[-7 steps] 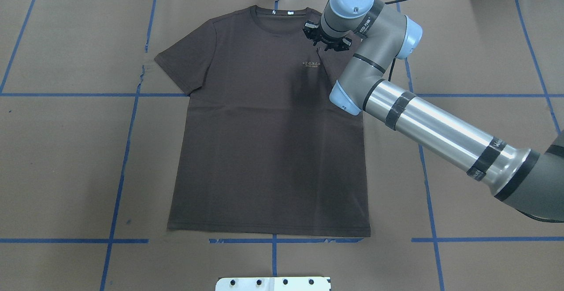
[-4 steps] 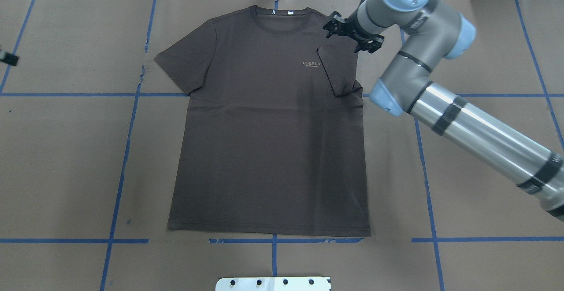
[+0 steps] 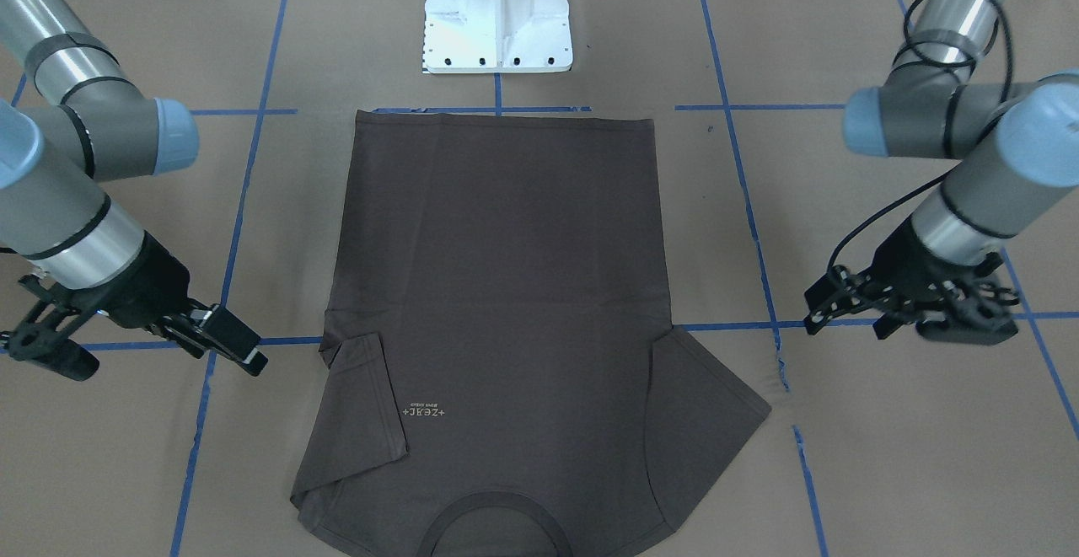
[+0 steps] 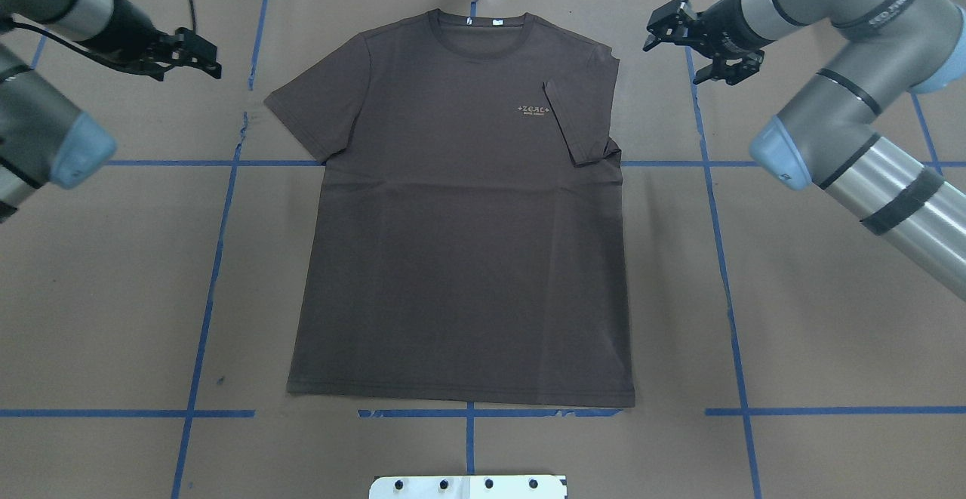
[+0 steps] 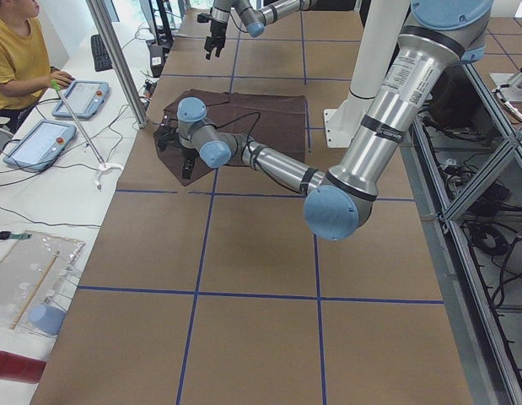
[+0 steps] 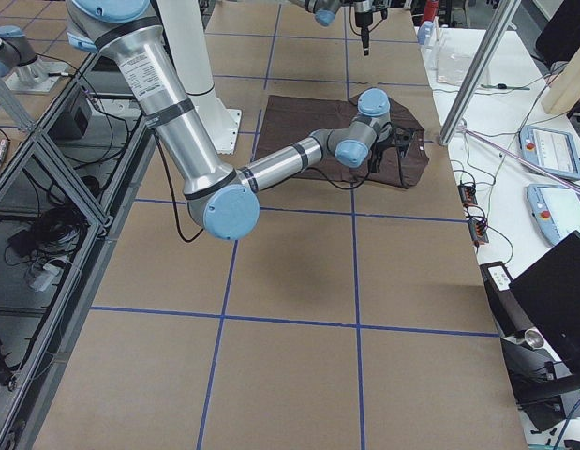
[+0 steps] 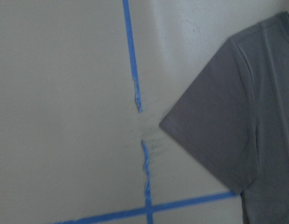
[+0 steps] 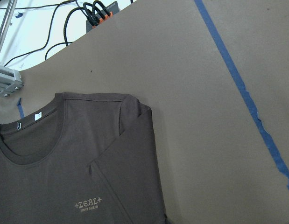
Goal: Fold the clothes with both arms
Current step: 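Raise the right gripper away while the left gripper moves to the other sleeve, then fold the sleeve nearest the left gripper inward with the left gripper, then move both grippers down to the hem corners nearest the robot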
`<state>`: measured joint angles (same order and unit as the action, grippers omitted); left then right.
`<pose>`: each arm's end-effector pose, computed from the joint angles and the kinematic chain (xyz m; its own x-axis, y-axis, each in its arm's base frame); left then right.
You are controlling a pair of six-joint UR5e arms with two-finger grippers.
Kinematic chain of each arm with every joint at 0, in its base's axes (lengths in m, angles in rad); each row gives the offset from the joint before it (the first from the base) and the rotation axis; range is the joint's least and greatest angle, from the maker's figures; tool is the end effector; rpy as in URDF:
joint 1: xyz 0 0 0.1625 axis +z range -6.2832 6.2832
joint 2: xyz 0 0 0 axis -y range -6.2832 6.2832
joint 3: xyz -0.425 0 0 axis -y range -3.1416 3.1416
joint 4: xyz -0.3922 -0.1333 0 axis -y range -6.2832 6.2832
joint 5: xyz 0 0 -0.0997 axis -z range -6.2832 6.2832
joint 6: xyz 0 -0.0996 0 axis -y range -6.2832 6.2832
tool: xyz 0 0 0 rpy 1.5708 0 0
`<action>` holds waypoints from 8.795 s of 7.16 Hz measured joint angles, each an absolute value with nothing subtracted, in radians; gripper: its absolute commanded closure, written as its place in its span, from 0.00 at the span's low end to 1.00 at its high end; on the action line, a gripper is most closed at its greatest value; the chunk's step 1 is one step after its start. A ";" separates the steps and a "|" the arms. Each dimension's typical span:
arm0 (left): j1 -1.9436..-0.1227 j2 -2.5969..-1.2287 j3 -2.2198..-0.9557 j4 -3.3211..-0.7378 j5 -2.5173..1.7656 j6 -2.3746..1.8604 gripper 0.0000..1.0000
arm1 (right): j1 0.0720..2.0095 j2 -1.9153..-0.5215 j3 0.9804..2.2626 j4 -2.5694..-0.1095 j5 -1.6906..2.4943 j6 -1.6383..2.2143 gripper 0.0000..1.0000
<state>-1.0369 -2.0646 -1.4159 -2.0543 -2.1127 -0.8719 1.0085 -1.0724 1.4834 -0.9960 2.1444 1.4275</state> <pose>0.2866 -0.6457 0.3913 0.6158 0.0414 -0.7868 0.1946 0.9597 0.2028 -0.2995 -0.6239 0.3422 0.3584 0.3438 0.8680 -0.4226 0.8888 -0.1775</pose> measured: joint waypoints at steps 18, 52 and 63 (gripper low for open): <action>-0.863 -2.261 -1.149 -2.223 -1.880 -1.098 1.00 | 1.005 -1.138 1.505 -0.993 2.130 1.425 0.00; -0.633 -2.022 -1.648 -2.210 -1.835 -1.491 0.06 | 0.109 -1.403 2.062 -1.530 1.467 2.072 1.00; -0.210 -1.711 -2.005 -1.979 -1.399 -1.877 0.15 | 0.140 -1.400 2.172 -1.630 1.500 2.069 1.00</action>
<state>-0.2095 -1.7106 -2.0046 -1.9790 -1.3986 -1.8765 0.1404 -1.3998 2.1715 -1.6299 1.5001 2.0694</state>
